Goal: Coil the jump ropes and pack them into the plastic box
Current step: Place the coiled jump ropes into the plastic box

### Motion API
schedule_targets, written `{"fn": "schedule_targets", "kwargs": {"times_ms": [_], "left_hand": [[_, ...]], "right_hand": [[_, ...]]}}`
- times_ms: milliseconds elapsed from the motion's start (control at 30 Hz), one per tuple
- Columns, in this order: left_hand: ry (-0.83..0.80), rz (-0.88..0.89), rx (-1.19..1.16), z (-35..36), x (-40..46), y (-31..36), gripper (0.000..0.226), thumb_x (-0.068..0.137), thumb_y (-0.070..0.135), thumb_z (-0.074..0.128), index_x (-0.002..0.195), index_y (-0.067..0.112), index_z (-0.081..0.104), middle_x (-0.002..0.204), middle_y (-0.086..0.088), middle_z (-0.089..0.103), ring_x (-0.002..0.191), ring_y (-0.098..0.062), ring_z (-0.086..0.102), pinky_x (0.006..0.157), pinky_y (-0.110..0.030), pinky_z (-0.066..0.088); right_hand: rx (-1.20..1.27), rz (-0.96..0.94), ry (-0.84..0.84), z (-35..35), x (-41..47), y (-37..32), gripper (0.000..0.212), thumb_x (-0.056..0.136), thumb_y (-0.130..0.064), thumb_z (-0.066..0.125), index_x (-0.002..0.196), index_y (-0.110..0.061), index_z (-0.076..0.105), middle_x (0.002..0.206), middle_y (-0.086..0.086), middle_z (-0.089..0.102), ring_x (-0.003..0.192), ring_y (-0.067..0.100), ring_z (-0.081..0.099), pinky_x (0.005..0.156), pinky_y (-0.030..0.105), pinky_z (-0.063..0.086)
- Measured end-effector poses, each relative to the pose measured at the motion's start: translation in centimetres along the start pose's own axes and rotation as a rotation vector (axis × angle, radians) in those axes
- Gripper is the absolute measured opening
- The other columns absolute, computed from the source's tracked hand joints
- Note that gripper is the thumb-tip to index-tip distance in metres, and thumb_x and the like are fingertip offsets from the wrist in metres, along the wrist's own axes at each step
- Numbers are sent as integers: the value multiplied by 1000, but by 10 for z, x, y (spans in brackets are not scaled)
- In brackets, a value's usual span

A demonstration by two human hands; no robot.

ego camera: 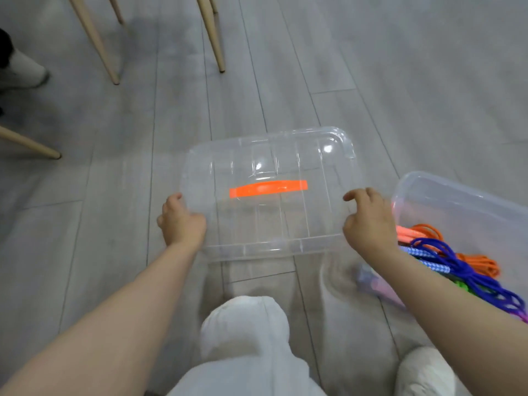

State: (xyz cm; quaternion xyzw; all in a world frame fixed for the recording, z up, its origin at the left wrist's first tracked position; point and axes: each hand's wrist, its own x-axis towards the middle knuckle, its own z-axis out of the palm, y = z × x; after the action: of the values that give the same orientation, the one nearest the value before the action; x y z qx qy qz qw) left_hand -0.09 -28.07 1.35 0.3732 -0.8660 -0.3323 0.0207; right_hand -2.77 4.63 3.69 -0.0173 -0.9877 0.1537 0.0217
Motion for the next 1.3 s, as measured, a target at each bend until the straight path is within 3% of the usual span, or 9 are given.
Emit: {"fn": "schedule_targets", "kwargs": {"times_ms": [133, 267, 400, 533, 633, 800, 867, 933, 1300], "left_hand": [[-51, 100, 57, -7, -24, 59, 57, 85, 5, 49, 140, 12, 40, 142, -16, 39, 130, -38, 33, 105, -39, 32], [-236, 363, 192, -2, -60, 111, 57, 88, 9, 47, 144, 13, 36, 144, -18, 39, 130, -39, 35, 106, -40, 31], [-342, 489, 243, 9, -110, 156, 52, 90, 12, 45, 142, 12, 38, 143, -18, 41, 129, -38, 38, 103, -38, 33], [-419, 569, 235, 31, -154, 186, 47, 88, 9, 45, 135, 8, 43, 139, -17, 45, 126, -37, 41, 100, -36, 34], [-476, 602, 218, 54, -177, 192, 46, 84, 10, 49, 130, 10, 47, 134, -16, 49, 122, -37, 45, 97, -37, 38], [-556, 651, 238, 85, -213, 190, 60, 87, 12, 51, 145, 16, 37, 147, -10, 40, 135, -31, 35, 109, -35, 30], [-569, 684, 229, 96, -226, 189, 57, 85, 10, 52, 142, 16, 41, 145, -10, 43, 133, -30, 37, 108, -33, 30], [-584, 723, 211, 107, -236, 187, 54, 82, 6, 54, 135, 14, 48, 139, -11, 48, 128, -31, 42, 104, -32, 32], [-531, 770, 173, 135, -247, 169, 61, 80, 2, 59, 139, 8, 44, 138, -15, 46, 128, -33, 40, 110, -37, 28]], "right_hand": [[-19, 36, 17, -55, 3, 35, 48, 73, 2, 51, 118, -12, 59, 120, 19, 55, 108, 42, 49, 95, 43, 36], [10, 205, -42, -121, 5, 93, 56, 78, 1, 50, 132, -16, 53, 132, 20, 52, 122, 39, 46, 100, 42, 38], [-10, 295, -170, -185, 0, 153, 61, 80, -2, 51, 138, -20, 44, 130, 21, 52, 118, 37, 50, 93, 38, 42], [-23, 368, -162, -219, -27, 203, 61, 79, -1, 51, 136, -20, 44, 132, 19, 51, 118, 36, 50, 94, 38, 44], [31, 439, -141, -225, -64, 234, 62, 79, 3, 49, 137, -18, 44, 133, 17, 50, 115, 35, 52, 86, 33, 42], [146, 575, -104, -197, -134, 275, 60, 79, 5, 51, 135, -16, 48, 128, 18, 57, 106, 33, 55, 81, 30, 39], [192, 620, -50, -187, -155, 286, 58, 79, 6, 52, 133, -15, 51, 126, 19, 58, 107, 35, 56, 85, 32, 40], [238, 683, -16, -183, -170, 295, 59, 79, 7, 50, 133, -17, 51, 124, 20, 59, 94, 32, 54, 79, 30, 40], [297, 739, 37, -154, -174, 322, 61, 82, 5, 44, 137, -21, 43, 118, 17, 60, 83, 29, 51, 72, 30, 37]]}}
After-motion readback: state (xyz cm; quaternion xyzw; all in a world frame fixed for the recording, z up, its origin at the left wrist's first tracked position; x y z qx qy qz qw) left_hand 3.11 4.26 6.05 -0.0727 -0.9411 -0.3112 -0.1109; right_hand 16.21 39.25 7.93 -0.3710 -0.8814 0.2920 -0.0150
